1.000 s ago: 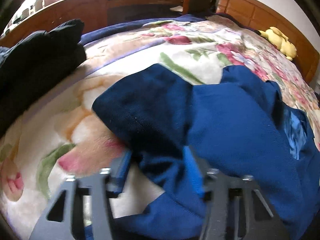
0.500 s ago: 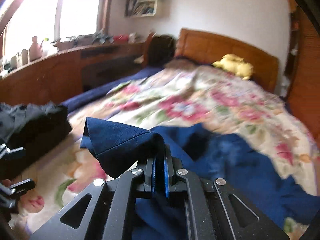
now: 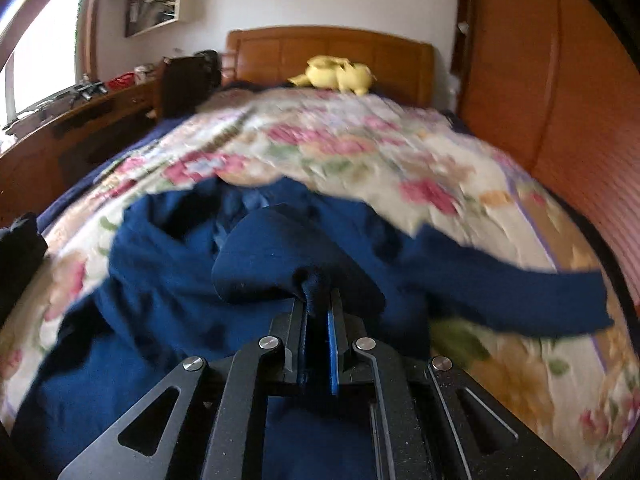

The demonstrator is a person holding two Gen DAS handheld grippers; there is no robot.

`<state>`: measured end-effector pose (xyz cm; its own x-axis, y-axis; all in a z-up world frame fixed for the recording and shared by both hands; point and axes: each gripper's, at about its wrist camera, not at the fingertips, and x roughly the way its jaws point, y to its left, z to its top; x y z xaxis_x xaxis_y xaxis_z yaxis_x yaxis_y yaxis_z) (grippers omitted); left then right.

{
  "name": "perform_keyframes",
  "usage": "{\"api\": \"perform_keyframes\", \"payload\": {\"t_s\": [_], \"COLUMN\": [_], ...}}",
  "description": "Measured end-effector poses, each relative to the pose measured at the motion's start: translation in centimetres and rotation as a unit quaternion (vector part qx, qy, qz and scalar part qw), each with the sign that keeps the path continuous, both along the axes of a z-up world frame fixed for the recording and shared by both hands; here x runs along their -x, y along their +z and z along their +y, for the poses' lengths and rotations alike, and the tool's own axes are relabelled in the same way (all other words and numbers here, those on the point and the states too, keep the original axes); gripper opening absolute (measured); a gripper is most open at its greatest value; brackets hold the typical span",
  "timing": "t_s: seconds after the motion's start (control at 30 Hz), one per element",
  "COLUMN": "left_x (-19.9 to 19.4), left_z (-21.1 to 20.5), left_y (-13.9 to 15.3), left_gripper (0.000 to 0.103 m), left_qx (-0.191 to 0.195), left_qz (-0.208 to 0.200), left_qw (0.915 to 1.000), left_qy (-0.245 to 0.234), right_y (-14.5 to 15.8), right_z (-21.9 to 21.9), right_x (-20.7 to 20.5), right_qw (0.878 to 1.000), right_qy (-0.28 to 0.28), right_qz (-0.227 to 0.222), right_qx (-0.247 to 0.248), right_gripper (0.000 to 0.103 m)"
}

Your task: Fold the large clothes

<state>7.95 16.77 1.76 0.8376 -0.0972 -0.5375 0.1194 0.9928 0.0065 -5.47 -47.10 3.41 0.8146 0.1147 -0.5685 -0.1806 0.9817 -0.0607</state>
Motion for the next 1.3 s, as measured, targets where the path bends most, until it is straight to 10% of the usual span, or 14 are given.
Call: {"api": "perform_keyframes", "payload": {"t_s": [0.33, 1.0, 1.13, 1.3], "left_x": [0.0, 0.0, 0.0, 0.0], "left_z": [-0.7, -3.3, -3.5, -3.6], "left_y": [0.1, -0.3, -0.5, -0.6], "left_gripper": [0.083, 0.084, 0.084, 0.084], "left_qx": [0.000, -0.012, -0.017, -0.018], "left_qz": [-0.001, 0.006, 0.009, 0.009], "left_qw": [1.0000, 0.9995, 0.9993, 0.9993], "left_qy": [-0.005, -0.030, -0.032, -0.032], "right_y": [-2.4, -6.3, -7.0, -5.5], "right_z": [-5.5, 2.0, 0.6, -2.3], "right_x": [3.2, -0.5, -0.6, 1.2], "right_qw": [0.999, 0.983, 0.980, 0.991], "right_qy": [-0.022, 0.072, 0.073, 0.047], "right_qz": [0.035, 0.073, 0.086, 0.042], "right_qx": [-0.007, 0.152, 0.164, 0.122], "right_gripper": [0.053, 0.052, 0.024, 0.013]}}
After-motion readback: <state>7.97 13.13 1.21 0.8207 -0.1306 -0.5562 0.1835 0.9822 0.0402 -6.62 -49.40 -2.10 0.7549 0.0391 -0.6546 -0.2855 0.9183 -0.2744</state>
